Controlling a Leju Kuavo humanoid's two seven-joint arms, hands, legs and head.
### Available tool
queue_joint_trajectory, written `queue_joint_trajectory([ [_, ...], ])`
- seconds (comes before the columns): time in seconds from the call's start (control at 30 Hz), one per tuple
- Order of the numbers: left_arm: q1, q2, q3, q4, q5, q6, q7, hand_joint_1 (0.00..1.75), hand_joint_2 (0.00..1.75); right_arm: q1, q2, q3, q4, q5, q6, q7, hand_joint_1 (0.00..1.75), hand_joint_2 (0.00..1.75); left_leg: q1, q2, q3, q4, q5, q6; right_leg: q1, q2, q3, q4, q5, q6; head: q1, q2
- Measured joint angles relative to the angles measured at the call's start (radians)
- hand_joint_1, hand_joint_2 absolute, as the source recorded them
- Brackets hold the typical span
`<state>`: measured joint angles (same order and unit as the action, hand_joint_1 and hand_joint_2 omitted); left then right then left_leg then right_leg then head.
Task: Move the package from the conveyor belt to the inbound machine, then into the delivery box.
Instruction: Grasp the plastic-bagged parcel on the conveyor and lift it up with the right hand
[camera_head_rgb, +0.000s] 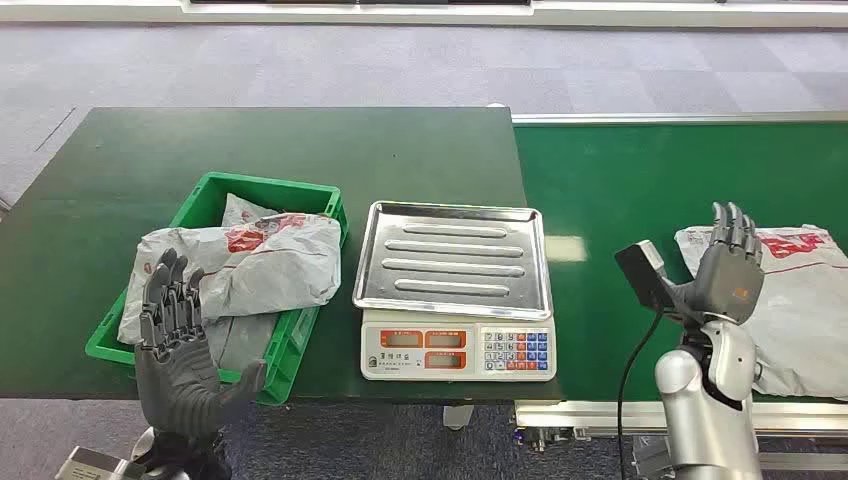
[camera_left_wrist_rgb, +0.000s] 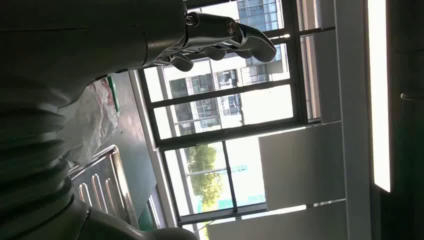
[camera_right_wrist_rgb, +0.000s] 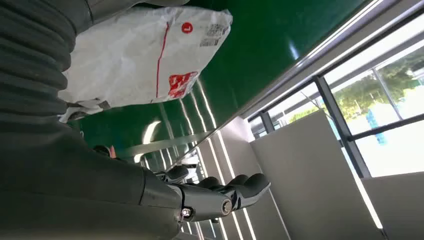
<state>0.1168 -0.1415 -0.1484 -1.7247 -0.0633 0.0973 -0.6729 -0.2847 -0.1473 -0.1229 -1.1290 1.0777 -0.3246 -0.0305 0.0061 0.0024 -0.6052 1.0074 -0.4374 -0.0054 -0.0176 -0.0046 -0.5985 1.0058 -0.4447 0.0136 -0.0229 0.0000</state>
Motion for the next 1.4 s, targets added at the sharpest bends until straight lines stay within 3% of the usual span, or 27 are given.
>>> queue_joint_trajectory([
  [0.07,0.0,0.0,0.0,0.0,0.0,0.0,0.0,0.0,1.75,-0.001,-0.001,0.0,0.003,0.0,0.0,0.0,0.0,1.75,0.0,0.0,0.0,0.0,0.0,0.0,0.0,0.0,0.0,0.0,0.0,0.0,0.0,0.0],
  [0.13,-0.008,0.002,0.0,0.0,0.001,0.002,0.004,0.0,1.75,-0.074,-0.036,-0.008,0.128,0.008,0.043,0.044,0.0,1.75,0.0,0.0,0.0,0.0,0.0,0.0,0.0,0.0,0.0,0.0,0.0,0.0,0.0,0.0],
  [0.2,-0.023,0.005,-0.002,0.003,0.002,0.003,0.012,0.0,1.75,-0.181,-0.09,-0.021,0.314,0.012,0.141,0.122,0.0,1.75,-0.001,0.0,-0.001,0.0,0.0,0.0,0.0,0.0,-0.001,0.0,0.0,0.0,0.0,0.0],
  [0.33,-0.053,0.01,-0.007,0.026,0.011,-0.006,0.02,0.0,1.75,-0.286,-0.171,-0.044,0.536,0.007,0.351,0.267,0.0,1.75,-0.001,-0.003,-0.001,0.0,0.0,0.0,-0.001,-0.004,0.0,0.0,0.0,0.0,0.0,0.0],
  [0.53,-0.075,0.012,-0.022,0.063,0.011,-0.007,0.02,0.0,1.75,-0.328,-0.238,-0.053,0.711,0.067,0.501,0.389,0.0,1.75,-0.001,-0.004,-0.002,0.0,0.0,0.001,-0.001,-0.004,-0.001,0.0,0.0,0.0,0.0,0.0],
  [0.83,-0.11,0.007,-0.028,0.103,-0.014,-0.007,0.042,0.0,1.75,-0.344,-0.263,-0.053,0.805,0.117,0.643,0.446,0.0,1.75,-0.001,-0.004,-0.002,0.0,0.0,0.001,0.0,-0.003,-0.001,0.0,-0.001,0.001,0.0,0.0],
  [0.97,-0.118,0.005,-0.029,0.121,-0.021,-0.006,0.04,0.0,1.75,-0.345,-0.269,-0.053,0.821,0.123,0.687,0.441,1.75,1.75,-0.001,-0.004,-0.002,0.0,0.0,0.001,0.0,-0.004,-0.001,0.0,-0.001,0.001,0.0,0.0],
  [1.4,-0.118,0.002,-0.029,0.141,-0.023,-0.006,0.034,0.0,1.75,-0.363,-0.274,-0.053,0.832,0.119,0.693,0.426,1.75,1.75,-0.001,-0.004,-0.002,0.0,0.0,0.001,0.0,-0.004,0.0,0.0,-0.001,0.001,0.0,0.0],
])
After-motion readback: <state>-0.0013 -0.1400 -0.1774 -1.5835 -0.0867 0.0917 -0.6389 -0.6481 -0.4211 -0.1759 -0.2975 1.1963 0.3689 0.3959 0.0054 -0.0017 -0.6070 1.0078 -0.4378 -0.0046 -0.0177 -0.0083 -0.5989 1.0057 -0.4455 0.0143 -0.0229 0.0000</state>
